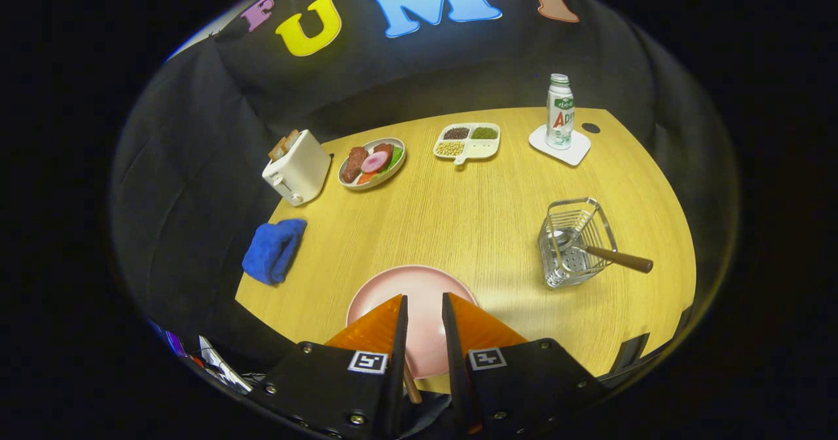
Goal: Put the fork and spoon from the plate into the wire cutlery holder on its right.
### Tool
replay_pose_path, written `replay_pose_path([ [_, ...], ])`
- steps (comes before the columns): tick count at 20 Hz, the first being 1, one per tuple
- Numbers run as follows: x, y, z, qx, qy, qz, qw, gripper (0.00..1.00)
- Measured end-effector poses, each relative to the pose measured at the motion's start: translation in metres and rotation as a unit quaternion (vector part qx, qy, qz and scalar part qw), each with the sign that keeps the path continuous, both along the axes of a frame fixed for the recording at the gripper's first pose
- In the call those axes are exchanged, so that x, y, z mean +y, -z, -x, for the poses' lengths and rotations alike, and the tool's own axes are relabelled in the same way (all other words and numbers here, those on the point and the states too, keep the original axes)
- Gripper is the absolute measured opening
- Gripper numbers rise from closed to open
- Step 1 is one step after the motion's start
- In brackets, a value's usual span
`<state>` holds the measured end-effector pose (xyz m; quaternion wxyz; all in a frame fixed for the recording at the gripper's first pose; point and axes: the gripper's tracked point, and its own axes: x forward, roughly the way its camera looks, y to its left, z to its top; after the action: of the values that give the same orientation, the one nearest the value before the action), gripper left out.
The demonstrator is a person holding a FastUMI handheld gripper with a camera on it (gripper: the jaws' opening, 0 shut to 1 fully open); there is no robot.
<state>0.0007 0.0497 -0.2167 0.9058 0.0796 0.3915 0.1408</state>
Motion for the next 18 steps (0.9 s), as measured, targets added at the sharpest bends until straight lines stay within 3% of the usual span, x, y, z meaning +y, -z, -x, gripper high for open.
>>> replay_pose_path([
  [18, 0.050, 0.121, 0.059, 0.115, -0.110, 0.069, 0.985, 0.33],
])
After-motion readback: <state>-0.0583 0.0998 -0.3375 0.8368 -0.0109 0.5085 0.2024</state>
